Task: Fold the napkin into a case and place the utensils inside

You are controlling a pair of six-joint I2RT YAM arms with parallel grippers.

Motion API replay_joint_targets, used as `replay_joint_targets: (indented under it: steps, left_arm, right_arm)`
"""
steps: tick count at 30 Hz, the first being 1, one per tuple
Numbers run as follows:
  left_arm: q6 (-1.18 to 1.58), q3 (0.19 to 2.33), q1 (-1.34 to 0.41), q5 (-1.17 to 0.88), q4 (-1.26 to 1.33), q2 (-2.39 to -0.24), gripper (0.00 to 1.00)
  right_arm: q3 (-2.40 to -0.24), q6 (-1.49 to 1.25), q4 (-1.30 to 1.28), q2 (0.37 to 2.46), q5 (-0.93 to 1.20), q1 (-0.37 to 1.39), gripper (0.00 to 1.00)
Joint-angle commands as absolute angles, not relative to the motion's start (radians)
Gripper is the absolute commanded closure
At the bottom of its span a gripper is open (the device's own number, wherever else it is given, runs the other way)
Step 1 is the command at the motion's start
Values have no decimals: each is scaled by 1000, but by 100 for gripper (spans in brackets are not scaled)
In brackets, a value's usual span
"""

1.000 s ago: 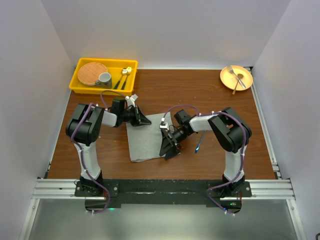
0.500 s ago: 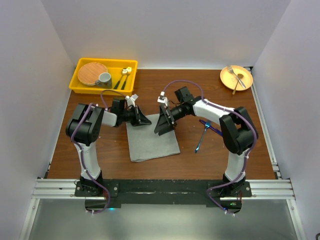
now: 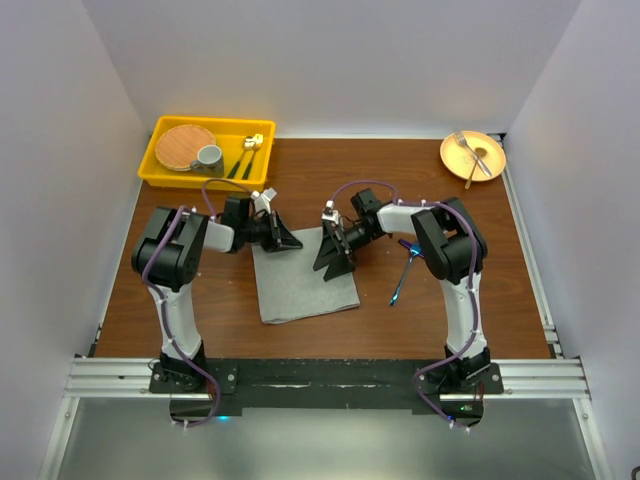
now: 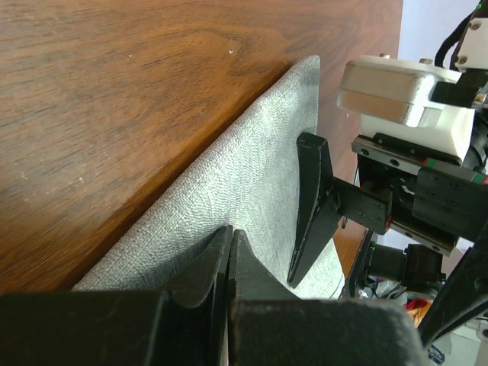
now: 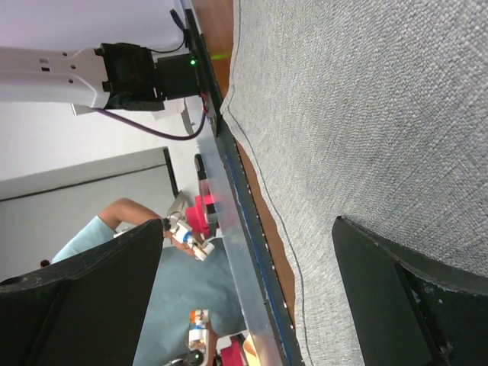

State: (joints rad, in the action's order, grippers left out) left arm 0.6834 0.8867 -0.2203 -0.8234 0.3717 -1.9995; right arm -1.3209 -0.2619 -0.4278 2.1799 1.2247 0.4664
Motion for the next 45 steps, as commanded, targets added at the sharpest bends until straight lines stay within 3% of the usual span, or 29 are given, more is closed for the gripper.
replay_joint_targets:
  steps: [1, 5, 9, 13, 24, 33, 39, 42, 44, 45]
  left_arm:
    - [618, 899, -210, -773, 307, -2042, 100]
    - [608, 919, -210, -778, 292, -2043, 100]
    - [600, 928, -210, -779, 285, -2046, 100]
    - [598, 928, -210, -781, 284, -2051, 100]
    - [568, 928, -210, -781, 258, -2045, 100]
    - [538, 953, -210, -837, 277, -2031, 99]
    - [535, 908, -195, -908, 341, -1841, 75]
    - [370, 922, -189, -899, 234, -1718, 67]
    - [91, 966, -190, -881, 27, -1656, 66]
    - [-1, 985, -190, -884, -50, -1637, 65]
  right_arm:
    - [-1347, -209, -462, 2192, 1216, 446, 2]
    - [-1390, -235, -491, 2119, 1239, 448, 2]
    - [-1437, -464, -318, 2048, 1259, 446, 2]
    - [-1456, -662, -76, 2098, 1261, 445, 2]
    - [-1497, -810, 117, 2267, 1256, 422, 2]
    - [-1555, -618, -99, 2353, 1230, 396, 2]
    - [-1678, -517, -253, 2294, 1207, 397, 2]
    - [-1694, -447, -377, 2195, 1189, 402, 3]
    - [-1700, -310, -501, 2132, 1160, 406, 6]
    - [-1703, -240, -667, 2117, 1143, 414, 15]
